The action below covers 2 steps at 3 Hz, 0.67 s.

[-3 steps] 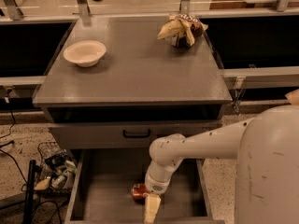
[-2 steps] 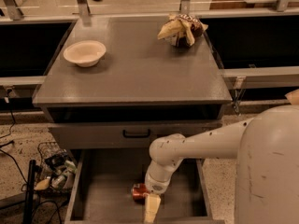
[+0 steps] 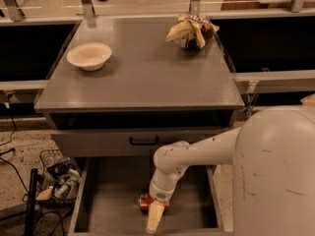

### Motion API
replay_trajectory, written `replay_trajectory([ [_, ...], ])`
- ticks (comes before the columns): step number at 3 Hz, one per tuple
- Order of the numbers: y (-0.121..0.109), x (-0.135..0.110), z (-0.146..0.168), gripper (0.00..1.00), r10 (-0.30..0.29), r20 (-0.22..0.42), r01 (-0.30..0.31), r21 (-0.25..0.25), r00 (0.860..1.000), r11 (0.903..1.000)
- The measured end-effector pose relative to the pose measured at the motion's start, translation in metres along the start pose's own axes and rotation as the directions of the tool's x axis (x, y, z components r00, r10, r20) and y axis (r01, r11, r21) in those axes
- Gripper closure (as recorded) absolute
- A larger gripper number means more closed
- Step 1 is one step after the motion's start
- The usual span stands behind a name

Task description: Pick coke can from middle drawer and place on counter

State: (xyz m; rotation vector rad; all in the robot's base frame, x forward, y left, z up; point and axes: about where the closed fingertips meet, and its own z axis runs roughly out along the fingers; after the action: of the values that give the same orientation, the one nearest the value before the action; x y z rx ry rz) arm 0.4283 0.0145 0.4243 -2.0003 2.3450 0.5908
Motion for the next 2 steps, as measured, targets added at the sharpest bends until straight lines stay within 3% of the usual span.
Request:
replay_trajectory([
  [1, 0.0000, 0.0000, 0.0000, 0.00, 0.000, 0.000, 0.000, 0.000, 1.000, 1.0000],
  [2, -0.0030, 0.0010, -0.0016, 0.00, -0.003, 0.043, 0.004, -0.012, 0.999, 0.9999],
])
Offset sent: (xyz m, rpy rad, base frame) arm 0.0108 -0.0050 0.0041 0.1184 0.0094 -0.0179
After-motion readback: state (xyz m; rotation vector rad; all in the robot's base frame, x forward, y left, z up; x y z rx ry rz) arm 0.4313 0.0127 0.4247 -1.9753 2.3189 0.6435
